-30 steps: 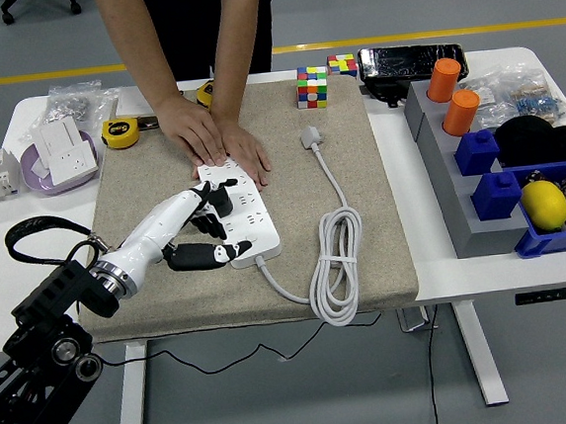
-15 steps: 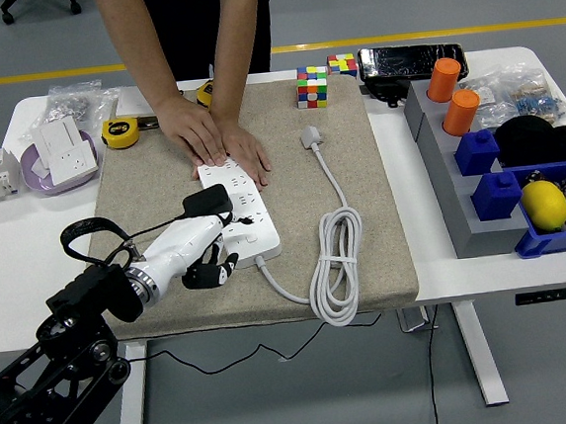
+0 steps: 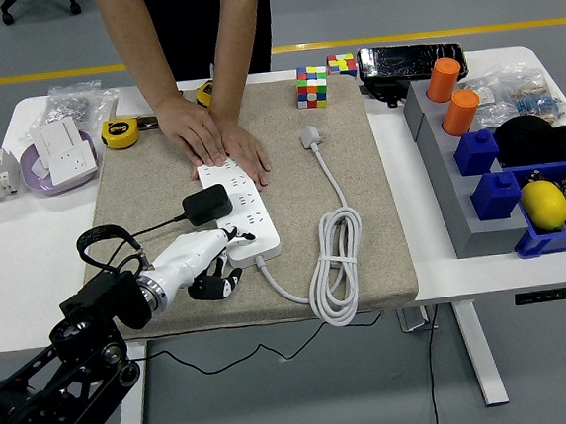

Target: Pick up the plug,place it near the board,insert it into the board,press the button

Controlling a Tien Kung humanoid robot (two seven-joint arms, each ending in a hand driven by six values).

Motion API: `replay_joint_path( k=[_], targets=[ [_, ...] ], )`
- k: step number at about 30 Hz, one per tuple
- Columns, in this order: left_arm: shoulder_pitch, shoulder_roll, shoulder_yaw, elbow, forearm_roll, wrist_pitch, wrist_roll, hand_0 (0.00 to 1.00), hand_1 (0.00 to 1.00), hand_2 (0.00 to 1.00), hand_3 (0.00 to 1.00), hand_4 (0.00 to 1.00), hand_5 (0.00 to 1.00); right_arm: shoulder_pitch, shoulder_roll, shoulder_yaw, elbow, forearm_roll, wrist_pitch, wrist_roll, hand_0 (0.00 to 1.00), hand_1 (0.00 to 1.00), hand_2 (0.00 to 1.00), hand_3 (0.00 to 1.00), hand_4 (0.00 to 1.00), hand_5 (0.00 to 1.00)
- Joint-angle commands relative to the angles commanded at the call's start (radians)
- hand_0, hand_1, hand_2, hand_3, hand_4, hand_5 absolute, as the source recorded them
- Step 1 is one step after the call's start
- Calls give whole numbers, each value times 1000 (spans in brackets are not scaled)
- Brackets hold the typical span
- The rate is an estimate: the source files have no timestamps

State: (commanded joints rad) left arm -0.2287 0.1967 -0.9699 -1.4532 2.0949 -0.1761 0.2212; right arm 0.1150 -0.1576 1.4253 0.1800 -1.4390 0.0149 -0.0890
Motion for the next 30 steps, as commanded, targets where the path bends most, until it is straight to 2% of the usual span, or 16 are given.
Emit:
replay_joint_path(
  k=[15, 30],
  targets=[
    [-6, -12, -4, 40, 12, 18, -13, 191, 45, 147, 863, 494, 2, -4, 0, -2, 0, -2, 1, 0, 818, 752, 751, 788, 998, 909],
    [-7, -6, 4, 47, 27, 18, -14, 190, 43, 145, 855, 493, 2, -3, 0, 1, 0, -2, 0, 1, 818, 752, 751, 789, 998, 909]
  ],
)
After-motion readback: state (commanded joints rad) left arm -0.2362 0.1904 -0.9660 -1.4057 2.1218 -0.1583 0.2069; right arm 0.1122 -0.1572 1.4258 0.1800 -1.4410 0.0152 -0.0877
